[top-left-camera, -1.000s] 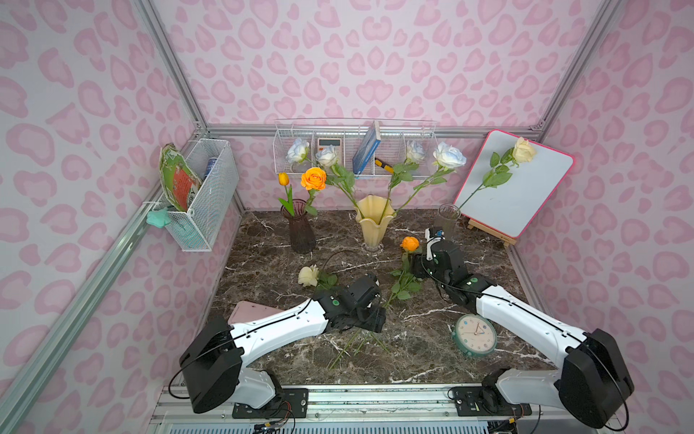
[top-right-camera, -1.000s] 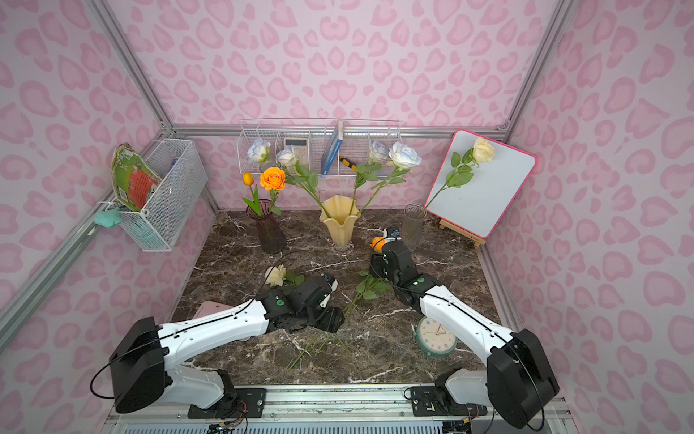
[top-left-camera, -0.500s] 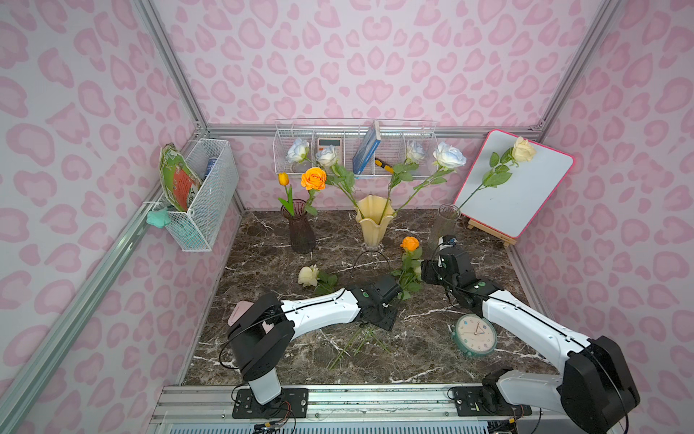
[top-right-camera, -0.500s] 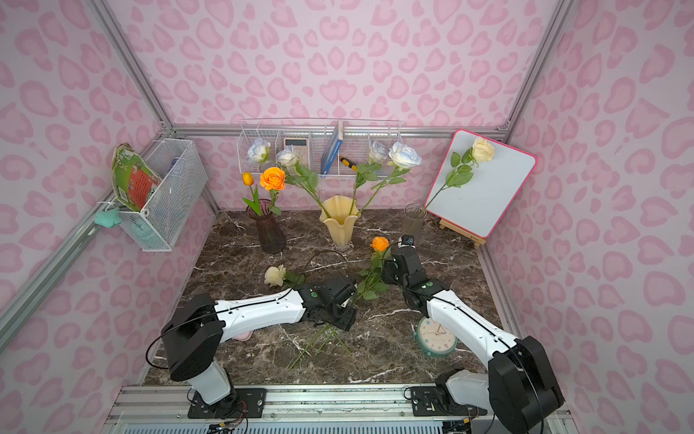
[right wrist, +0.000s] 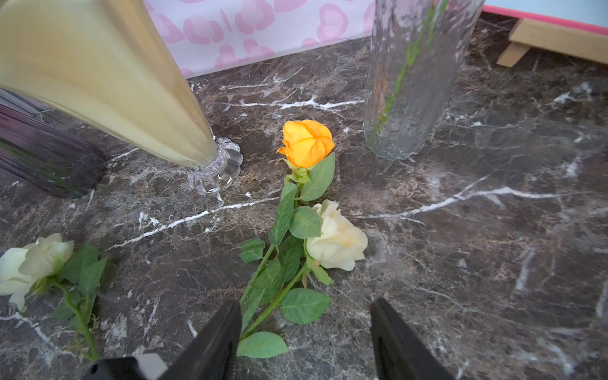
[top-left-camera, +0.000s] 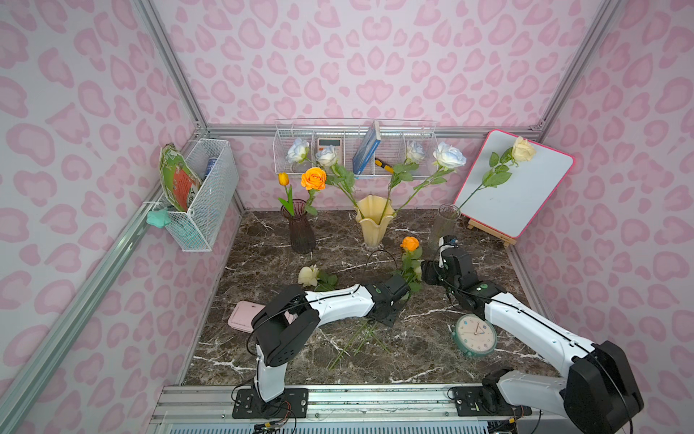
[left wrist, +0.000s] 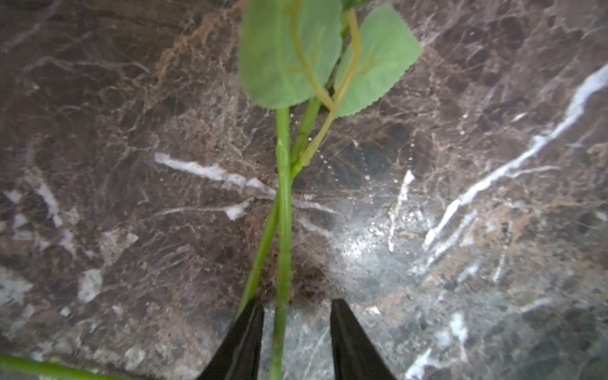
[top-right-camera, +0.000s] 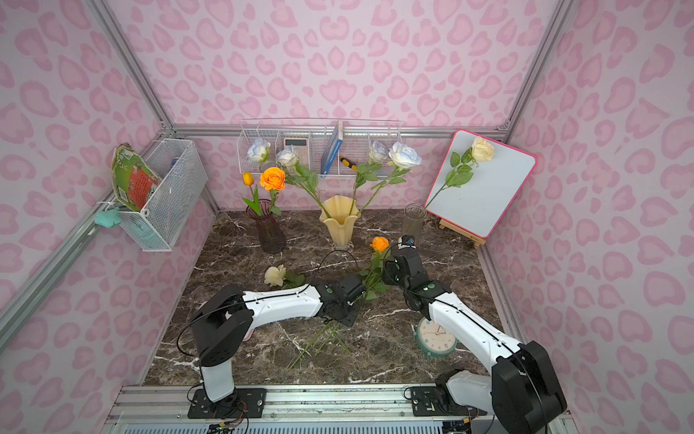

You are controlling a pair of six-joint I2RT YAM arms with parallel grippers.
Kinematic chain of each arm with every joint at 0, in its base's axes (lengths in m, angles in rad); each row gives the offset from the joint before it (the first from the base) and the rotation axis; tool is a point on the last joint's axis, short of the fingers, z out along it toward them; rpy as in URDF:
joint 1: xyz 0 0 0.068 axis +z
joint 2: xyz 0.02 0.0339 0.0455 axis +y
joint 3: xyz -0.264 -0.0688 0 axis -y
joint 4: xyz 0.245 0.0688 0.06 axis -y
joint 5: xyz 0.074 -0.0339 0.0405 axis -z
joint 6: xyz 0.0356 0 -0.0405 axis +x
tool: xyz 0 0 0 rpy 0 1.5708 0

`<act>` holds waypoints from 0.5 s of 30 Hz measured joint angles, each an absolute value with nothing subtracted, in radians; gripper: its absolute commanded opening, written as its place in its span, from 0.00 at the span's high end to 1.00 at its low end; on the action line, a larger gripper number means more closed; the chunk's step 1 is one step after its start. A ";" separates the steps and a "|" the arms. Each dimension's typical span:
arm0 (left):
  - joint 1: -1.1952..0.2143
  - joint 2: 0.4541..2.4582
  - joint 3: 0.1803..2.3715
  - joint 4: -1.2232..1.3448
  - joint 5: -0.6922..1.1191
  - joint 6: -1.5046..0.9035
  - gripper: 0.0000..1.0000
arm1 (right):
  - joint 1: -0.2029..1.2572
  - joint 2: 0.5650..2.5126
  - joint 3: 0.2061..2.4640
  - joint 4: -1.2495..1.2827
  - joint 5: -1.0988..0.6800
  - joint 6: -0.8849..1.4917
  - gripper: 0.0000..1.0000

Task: Arrange the flowers in different vases according to their colors
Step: Pick up the flower at the center of the board.

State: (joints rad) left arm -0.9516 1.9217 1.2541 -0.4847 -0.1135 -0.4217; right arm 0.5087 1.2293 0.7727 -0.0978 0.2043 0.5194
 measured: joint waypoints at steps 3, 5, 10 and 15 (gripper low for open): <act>-0.951 1.942 1.262 -0.490 -0.128 -0.419 0.70 | 0.509 1.219 0.762 -0.088 0.204 0.519 0.35; -0.951 1.948 1.264 -0.491 -0.142 -0.418 0.75 | 0.509 1.214 0.754 -0.078 0.196 0.519 0.35; -0.949 1.944 1.265 -0.493 -0.157 -0.419 0.84 | 0.508 1.214 0.749 -0.063 0.169 0.507 0.35; -0.948 1.860 1.264 -0.529 -0.162 -0.419 0.94 | 0.509 1.216 0.749 -0.063 0.152 0.500 0.35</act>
